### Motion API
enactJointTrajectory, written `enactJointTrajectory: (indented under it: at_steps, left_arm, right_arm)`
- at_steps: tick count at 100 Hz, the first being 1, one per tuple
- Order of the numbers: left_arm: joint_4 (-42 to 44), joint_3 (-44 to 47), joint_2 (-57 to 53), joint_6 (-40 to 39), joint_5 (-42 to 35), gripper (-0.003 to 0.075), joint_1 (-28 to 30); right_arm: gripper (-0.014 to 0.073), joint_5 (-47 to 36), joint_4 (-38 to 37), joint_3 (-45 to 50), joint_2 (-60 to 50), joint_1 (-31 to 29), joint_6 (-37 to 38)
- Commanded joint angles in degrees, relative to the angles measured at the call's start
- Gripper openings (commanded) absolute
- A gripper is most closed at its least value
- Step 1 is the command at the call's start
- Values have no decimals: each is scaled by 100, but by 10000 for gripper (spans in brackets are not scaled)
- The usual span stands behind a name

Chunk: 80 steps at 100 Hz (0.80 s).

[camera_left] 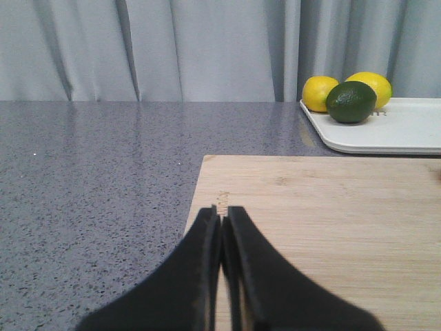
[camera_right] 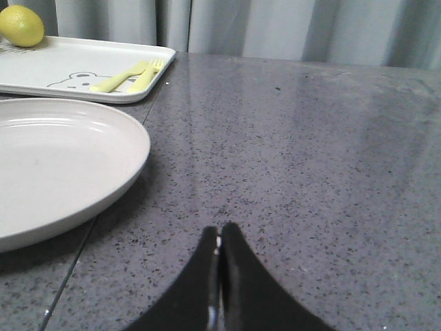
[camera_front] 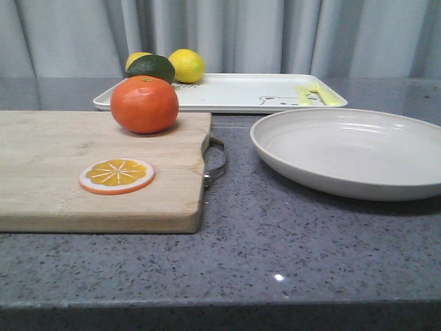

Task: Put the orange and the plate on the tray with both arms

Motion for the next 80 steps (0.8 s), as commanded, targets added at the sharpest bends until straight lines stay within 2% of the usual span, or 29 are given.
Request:
enactJointTrajectory:
  at_steps: [1,80]
  left_arm:
    - [-9,53,-193,12,-408,-20,-36]
    - [-92,53,-193,12,-408,-20,-25]
  right_arm:
    - [-68,-430,-32,-133,-85,-34,-26]
    - [-68,-547,-142,-133,-84,-34,-26]
